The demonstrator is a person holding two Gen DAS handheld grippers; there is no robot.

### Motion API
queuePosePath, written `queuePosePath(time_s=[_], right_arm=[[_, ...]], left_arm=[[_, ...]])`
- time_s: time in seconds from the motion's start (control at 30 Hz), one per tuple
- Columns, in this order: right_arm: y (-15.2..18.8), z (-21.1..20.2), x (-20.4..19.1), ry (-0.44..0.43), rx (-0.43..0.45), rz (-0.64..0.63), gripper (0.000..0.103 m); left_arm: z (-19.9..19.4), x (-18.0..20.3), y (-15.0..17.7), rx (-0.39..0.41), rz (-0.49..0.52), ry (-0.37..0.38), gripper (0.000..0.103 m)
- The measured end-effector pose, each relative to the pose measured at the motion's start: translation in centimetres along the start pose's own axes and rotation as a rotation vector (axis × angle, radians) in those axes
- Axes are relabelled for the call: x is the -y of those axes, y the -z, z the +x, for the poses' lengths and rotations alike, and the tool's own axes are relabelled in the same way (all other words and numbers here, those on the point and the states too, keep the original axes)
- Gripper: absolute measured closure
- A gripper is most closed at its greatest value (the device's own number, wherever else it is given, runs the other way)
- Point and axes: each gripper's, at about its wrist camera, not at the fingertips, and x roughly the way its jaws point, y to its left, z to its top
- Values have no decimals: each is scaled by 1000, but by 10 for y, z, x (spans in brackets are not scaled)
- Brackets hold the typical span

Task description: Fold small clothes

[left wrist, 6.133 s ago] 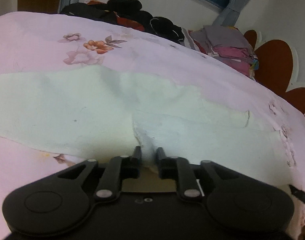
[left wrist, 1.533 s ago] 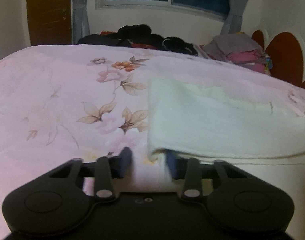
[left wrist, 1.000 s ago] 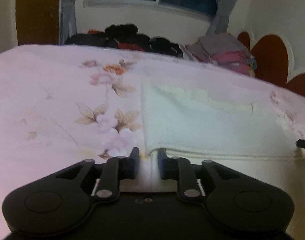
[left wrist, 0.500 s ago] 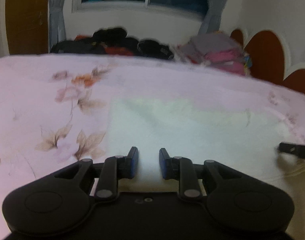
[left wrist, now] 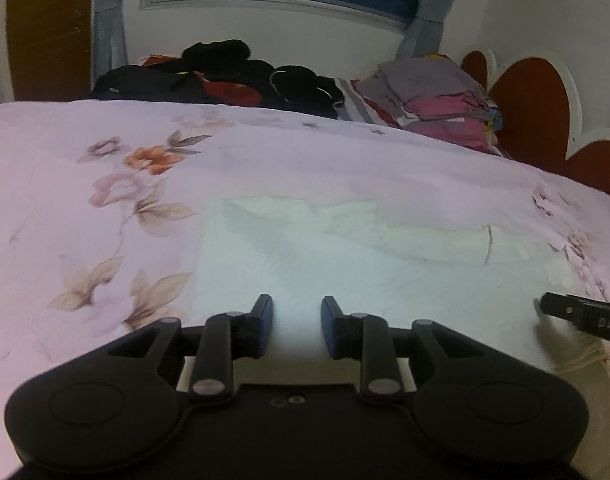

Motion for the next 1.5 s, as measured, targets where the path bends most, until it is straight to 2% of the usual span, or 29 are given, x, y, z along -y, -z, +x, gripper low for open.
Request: queuePosePath(time_s=[0.23,0.47,0.53,0.7,0.8,0.9,1.03,1.13,1.23,1.33,1.4,1.5], right_arm=[[-10,18,-19,-28,-16,-30,67],[-8,31,-15,-17,-26,-71,67],[-8,33,-7,14,-18,-83,67],[-9,29,19,61,-7,-20,67],[-3,30,19,68,-5,-92,67],[-7,24,31,82,5,-11,67],[1,16,29,103,1,-85,67],[4,8,38,99,1,-12,67],[8,0,34,113,8,-49,67],[10,-10,34,78,18,-12,67],[14,-10,29,76,-6,-32,67],[20,-17,23,60,5,-31,67]], left_arm=[[25,17,-16,10,64,-22,76],[45,7,-18,-6,75,-62,74],[44,4,-17,-2,80,-59,74],[45,-7,-20,-5,34,-54,74],[46,-8,-22,-8,34,-55,74],[45,-7,-22,-8,42,-55,74],[45,-7,-22,-10,41,-55,74],[44,-9,-23,-19,21,-51,74],[41,-11,-24,-27,12,-54,74],[32,-11,-23,-22,7,-69,76],[24,-11,-21,-14,6,-79,76],[9,-9,-17,3,19,-67,76]])
